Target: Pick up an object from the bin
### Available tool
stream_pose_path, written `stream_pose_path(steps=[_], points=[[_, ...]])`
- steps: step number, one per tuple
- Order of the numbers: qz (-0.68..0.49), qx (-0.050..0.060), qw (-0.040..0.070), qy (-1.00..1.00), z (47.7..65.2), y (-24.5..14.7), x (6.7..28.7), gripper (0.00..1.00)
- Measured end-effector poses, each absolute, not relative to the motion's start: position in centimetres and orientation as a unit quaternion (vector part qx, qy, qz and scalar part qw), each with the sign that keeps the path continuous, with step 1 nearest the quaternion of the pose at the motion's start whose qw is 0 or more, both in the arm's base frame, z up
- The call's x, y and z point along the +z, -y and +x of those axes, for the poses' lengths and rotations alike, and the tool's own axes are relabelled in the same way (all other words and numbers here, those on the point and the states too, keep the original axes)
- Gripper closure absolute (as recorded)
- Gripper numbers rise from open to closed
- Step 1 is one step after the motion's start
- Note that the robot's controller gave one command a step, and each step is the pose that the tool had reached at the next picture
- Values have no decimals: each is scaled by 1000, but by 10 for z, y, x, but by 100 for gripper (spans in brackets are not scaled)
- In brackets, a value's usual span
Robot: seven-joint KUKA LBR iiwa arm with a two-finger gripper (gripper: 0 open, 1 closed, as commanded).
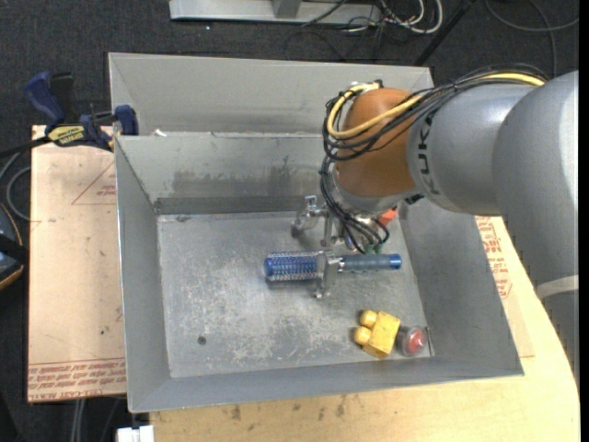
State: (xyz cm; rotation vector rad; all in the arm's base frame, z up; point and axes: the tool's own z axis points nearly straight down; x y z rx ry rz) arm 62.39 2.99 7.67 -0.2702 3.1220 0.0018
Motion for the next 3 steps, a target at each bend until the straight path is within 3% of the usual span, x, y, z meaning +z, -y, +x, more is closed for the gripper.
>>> stream_pose_path(steps=[1,2,3], points=[[-86,1,7,-996,625,-30,78,100],[-87,0,5,-996,627,-31,149,100],[-87,1,1,-996,628,-31,151,100]])
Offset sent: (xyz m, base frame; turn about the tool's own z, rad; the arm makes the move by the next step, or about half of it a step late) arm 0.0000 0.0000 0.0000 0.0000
